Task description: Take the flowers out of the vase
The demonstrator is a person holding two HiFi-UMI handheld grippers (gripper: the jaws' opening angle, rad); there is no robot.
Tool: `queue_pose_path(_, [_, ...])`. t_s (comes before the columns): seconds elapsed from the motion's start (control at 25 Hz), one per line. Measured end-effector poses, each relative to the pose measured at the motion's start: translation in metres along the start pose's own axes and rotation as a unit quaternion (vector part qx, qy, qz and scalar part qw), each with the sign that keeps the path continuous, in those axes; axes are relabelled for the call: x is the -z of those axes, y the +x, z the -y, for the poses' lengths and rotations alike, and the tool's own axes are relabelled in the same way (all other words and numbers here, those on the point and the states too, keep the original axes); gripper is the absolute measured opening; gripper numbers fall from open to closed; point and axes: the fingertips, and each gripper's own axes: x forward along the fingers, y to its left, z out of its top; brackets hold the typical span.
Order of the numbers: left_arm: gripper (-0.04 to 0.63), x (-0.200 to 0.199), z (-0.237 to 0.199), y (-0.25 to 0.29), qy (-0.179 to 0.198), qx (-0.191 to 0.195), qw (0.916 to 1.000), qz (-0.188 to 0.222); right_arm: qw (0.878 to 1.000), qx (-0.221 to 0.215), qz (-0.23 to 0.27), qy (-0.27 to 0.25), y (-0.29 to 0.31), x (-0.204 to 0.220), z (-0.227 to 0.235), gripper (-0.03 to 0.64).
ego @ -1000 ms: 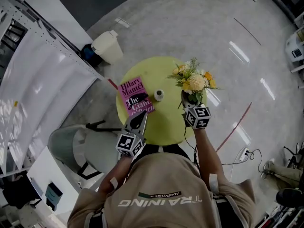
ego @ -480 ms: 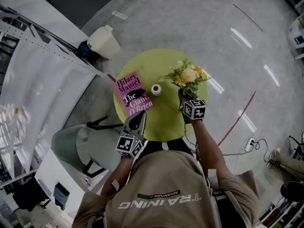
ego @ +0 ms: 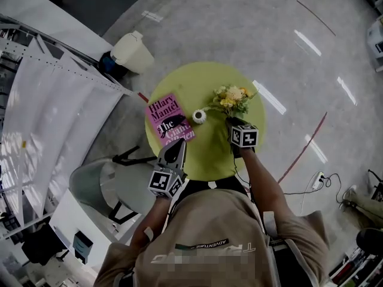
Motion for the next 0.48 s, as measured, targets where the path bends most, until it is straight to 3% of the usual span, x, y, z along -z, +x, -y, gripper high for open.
queue_pose_path(0.16, [0.002, 0.001, -0.0017, 0.0041, -0.001, 0.003, 1.0, -0.003, 1.0, 0.004, -0.018, -0.02, 0.0071, 0.0073, -0.0015, 0.16])
queue_pose_path(0.48, [0.002, 0.0049, -0.0027, 0.0013, -0.003, 0.007, 1.0, -0.005, 0.995, 0.071, -0.024, -0.066, -0.001, 0.0096, 0.0047, 0.189])
